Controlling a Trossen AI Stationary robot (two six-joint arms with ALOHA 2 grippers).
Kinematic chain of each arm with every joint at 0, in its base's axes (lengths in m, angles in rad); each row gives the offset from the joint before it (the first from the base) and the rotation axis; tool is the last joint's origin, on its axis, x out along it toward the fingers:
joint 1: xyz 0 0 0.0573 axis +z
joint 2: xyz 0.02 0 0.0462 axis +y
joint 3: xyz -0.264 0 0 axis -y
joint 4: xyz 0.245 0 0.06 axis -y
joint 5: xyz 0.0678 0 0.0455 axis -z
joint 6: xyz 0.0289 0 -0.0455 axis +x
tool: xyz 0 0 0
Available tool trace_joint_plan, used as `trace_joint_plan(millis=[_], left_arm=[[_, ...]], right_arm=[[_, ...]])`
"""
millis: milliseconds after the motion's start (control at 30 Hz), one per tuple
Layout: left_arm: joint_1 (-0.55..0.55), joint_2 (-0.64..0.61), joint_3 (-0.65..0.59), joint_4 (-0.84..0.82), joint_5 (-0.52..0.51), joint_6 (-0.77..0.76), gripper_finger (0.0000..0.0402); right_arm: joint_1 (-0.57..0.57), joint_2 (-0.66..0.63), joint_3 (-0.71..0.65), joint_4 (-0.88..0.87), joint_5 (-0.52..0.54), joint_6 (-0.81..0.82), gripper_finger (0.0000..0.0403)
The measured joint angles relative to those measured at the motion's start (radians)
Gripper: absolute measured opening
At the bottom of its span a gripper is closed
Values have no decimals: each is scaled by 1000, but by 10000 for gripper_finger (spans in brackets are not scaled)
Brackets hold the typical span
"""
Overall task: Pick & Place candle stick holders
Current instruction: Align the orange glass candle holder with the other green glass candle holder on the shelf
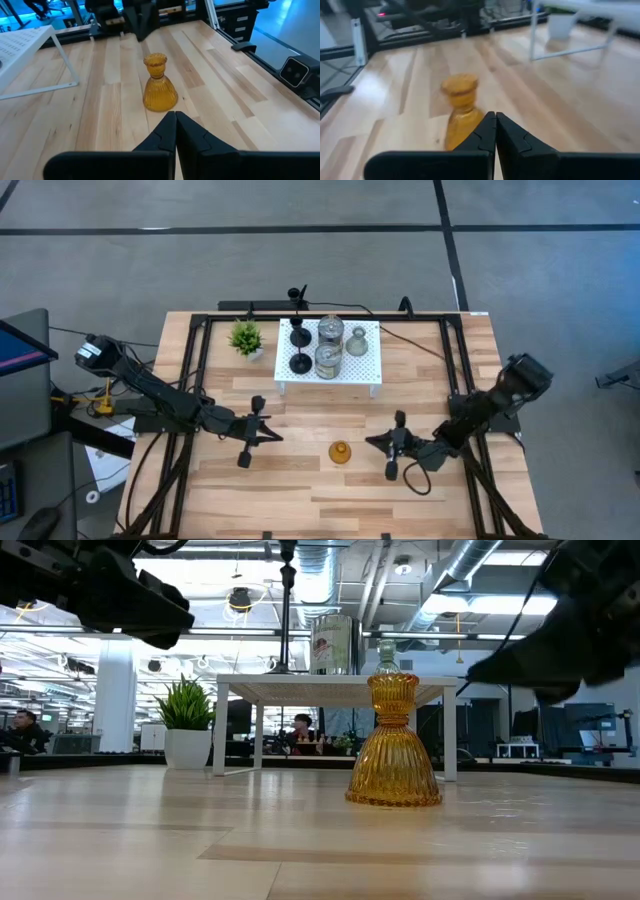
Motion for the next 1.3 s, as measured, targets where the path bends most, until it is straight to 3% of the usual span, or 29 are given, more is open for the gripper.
trace_joint_plan(millis=[267, 500, 767, 967, 1300], left_arm=[[0, 4, -2, 2, 0, -7, 3], [0, 4, -2, 2, 1, -7, 3], [0, 5, -1, 3, 1, -7, 3], [0, 5, -1, 3, 1, -7, 3], [0, 5, -1, 3, 1, -7, 3]], right_arm=[[-60, 211, 0, 254, -85, -2, 0], [-141, 288, 22, 258, -309, 38, 0], [-180, 314, 70, 257, -434, -26, 16], [-180, 299, 71, 258, -450, -58, 89], [-191, 299, 134, 243, -442, -74, 268]])
